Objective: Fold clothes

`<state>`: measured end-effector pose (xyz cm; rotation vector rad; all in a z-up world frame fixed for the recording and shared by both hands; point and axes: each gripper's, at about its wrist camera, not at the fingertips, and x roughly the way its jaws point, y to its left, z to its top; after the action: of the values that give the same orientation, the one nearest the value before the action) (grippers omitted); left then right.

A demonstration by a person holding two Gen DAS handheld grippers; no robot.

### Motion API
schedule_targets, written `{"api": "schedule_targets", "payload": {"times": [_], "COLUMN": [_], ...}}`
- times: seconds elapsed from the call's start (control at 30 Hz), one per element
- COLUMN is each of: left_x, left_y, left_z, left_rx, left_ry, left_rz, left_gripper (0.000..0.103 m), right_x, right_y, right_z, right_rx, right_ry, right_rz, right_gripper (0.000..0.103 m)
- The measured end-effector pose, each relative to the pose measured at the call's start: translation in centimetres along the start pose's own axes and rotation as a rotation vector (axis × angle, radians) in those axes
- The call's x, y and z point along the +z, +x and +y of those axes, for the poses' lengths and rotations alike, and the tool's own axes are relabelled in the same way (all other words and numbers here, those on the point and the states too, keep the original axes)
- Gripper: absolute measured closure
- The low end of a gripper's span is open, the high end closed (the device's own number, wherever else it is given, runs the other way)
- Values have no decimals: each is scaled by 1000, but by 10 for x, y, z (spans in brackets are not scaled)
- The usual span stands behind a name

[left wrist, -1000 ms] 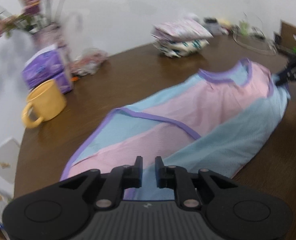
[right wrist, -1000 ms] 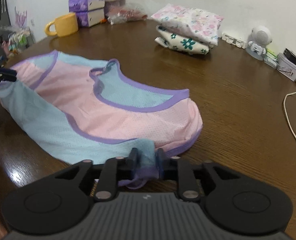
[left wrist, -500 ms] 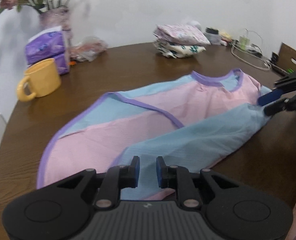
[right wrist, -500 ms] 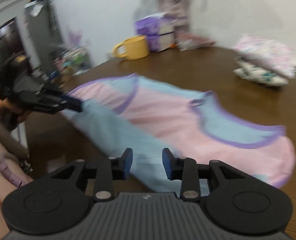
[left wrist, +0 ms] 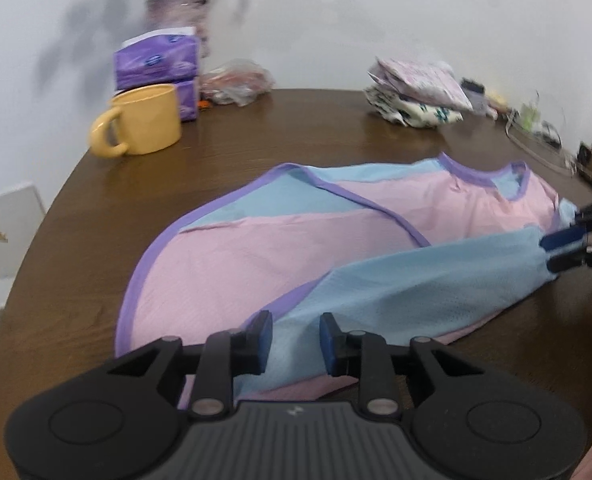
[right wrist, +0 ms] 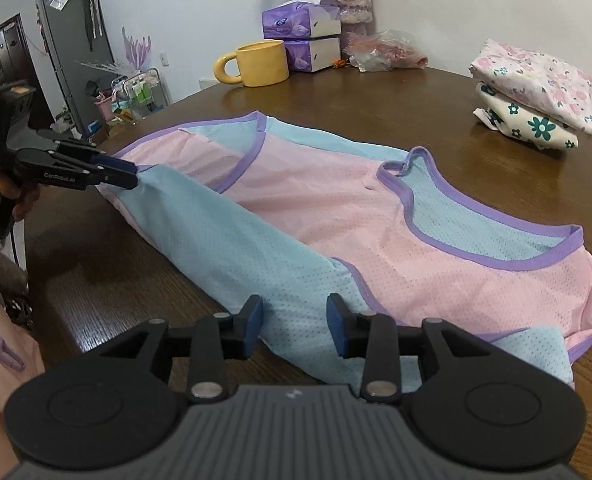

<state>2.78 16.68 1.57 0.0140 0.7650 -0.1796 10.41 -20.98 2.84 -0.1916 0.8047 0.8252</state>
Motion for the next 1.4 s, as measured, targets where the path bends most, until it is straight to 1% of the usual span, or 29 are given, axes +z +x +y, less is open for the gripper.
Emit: {"api": "schedule_targets", "payload": {"times": [0.17, 0.2, 0.23, 0.27, 0.3, 0.33, 0.37, 0.4, 0.43, 0.47, 0.5, 0.57, 0.67, 0.77, 0.8, 0.83, 0.87, 0.9, 0.93, 1.0, 1.07, 1.13, 1.17, 1.23, 1.27, 1.3, 1.33, 1.37, 1.4], "left_x": [2, 6, 9, 17, 25, 34, 44, 54, 66, 76, 86, 106, 133, 155, 161, 168, 171, 175, 175, 176, 176, 176, 176, 177, 178, 179, 179, 179, 177], "left_y": [-5, -5, -5, -7, -8, -9, -8, -7, -3, 4, 10, 32, 67, 102, 113, 125, 134, 143, 150, 157, 163, 165, 165, 165, 165, 166, 166, 166, 164], "left_z": [11, 10, 10, 4, -1, -7, -13, -19, -24, -28, -32, -35, -31, -20, -16, -12, -8, -5, -3, 1, 1, -1, -2, -3, -4, -4, -5, -7, -10], "left_rx": [-23, -31, -38, -38, -38, -39, -40, -43, -49, -59, -68, -75, -71, -62, -59, -55, -71, -87, -110, -149, -186, -196, -197, -204, -211, -219, -226, -231, -224], "left_ry": [-25, -26, -26, 6, 39, 71, 98, 120, 140, 158, 177, 207, 225, 219, 213, 207, 198, 190, 193, 225, 264, 295, 310, 327, 336, 346, 355, 367, 384], "left_rz": [6, 11, 16, -1, -17, -34, -48, -58, -61, -54, -47, -6, 56, 109, 127, 146, 171, 196, 215, 243, 261, 266, 264, 267, 270, 273, 276, 276, 271], "left_gripper": [77, 67, 50, 44, 33, 26, 23, 16, 12, 11, 11, 11, 11, 15, 22, 34, 40, 50, 55, 55, 56, 61, 64, 79, 83, 91, 98, 100, 100], "right_x": [3, 3, 10, 16, 23, 29, 36, 42, 49, 57, 66, 82, 102, 121, 127, 134, 140, 146, 153, 165, 169, 171, 172, 173, 173, 172, 172, 171, 170], "right_y": [2, 2, -2, -7, -11, -16, -20, -25, -29, -31, -33, -29, -3, 25, 34, 43, 52, 61, 70, 88, 102, 113, 118, 125, 129, 131, 131, 132, 131], "right_z": [3, 4, 3, 0, -2, -4, -6, -8, -10, -15, -20, -37, -49, -60, -64, -68, -72, -76, -79, -87, -89, -91, -92, -93, -94, -94, -93, -93, -91], "right_rx": [-1, -2, -2, -2, -2, -3, -3, -3, -3, -32, -63, -113, -112, -111, -110, -109, -109, -108, -108, -106, -75, -58, -54, -48, -44, -41, -33, -26, -20], "right_ry": [-20, -27, -27, -27, -27, -26, -26, -26, -26, -36, -46, -39, -52, -65, -69, -74, -78, -83, -87, -96, -102, -109, -113, -116, -118, -121, -129, -136, -150], "right_rz": [7, 12, 0, -12, -24, -36, -48, -60, -72, -80, -88, -69, 0, 70, 93, 116, 139, 162, 185, 232, 267, 298, 312, 335, 345, 353, 353, 353, 354], "right_gripper": [63, 61, 60, 58, 55, 52, 44, 34, 30, 23, 22, 22, 22, 23, 24, 26, 31, 34, 36, 41, 45, 52, 56, 66, 74, 82, 85, 94, 97]}}
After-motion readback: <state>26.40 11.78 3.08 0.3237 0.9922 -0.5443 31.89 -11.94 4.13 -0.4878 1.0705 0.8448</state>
